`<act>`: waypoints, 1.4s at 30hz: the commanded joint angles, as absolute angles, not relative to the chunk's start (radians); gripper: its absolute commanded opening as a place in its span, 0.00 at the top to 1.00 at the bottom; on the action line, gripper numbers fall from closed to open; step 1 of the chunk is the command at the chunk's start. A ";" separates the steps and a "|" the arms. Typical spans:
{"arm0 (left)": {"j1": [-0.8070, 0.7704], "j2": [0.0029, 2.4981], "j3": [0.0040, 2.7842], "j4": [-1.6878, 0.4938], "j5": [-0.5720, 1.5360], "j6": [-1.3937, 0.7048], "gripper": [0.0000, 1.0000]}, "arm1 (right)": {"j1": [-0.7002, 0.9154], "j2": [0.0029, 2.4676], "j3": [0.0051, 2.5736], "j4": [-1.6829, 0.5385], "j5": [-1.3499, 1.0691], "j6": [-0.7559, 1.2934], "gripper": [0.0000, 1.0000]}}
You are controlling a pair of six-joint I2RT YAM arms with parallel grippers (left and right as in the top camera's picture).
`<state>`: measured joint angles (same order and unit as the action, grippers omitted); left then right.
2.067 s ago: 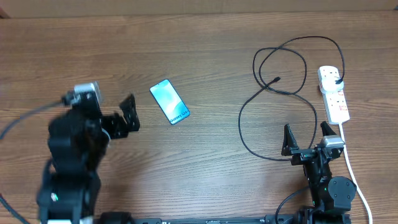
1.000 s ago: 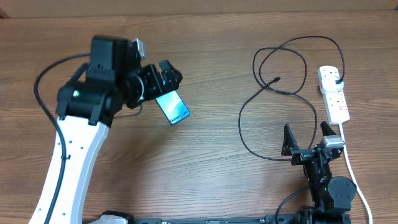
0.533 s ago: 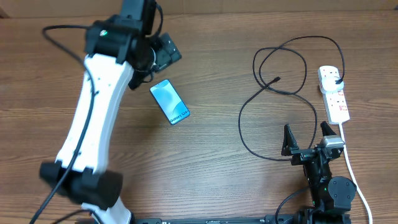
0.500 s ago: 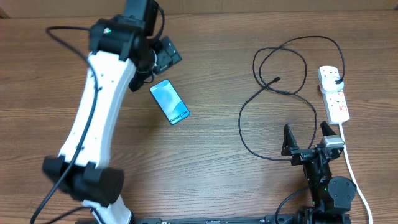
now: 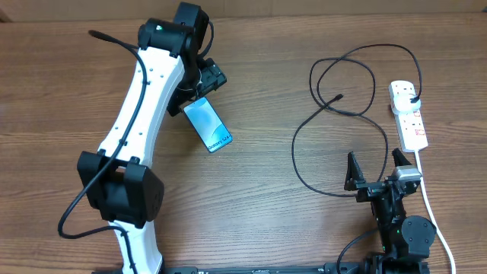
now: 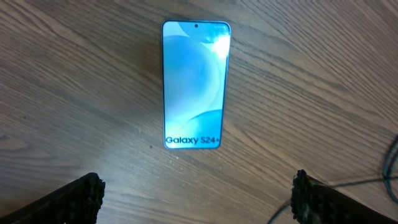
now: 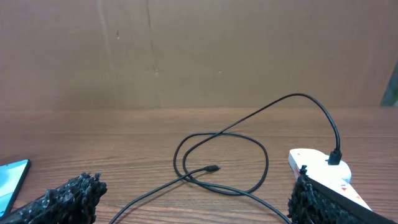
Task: Plug charger to phone and switch on socket
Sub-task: 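Lower the left gripper and close it on the phone's top edge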
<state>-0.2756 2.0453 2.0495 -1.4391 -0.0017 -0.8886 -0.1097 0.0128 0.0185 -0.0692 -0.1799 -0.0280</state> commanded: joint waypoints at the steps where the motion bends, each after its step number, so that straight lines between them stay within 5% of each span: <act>1: -0.289 2.097 2.045 -1.436 -0.044 -0.897 0.00 | -0.106 0.003 0.008 -0.063 -0.185 -0.035 0.00; 42: -0.289 2.450 2.037 -1.361 0.011 -0.729 0.00 | -0.106 0.003 0.008 -0.064 -0.185 -0.035 0.00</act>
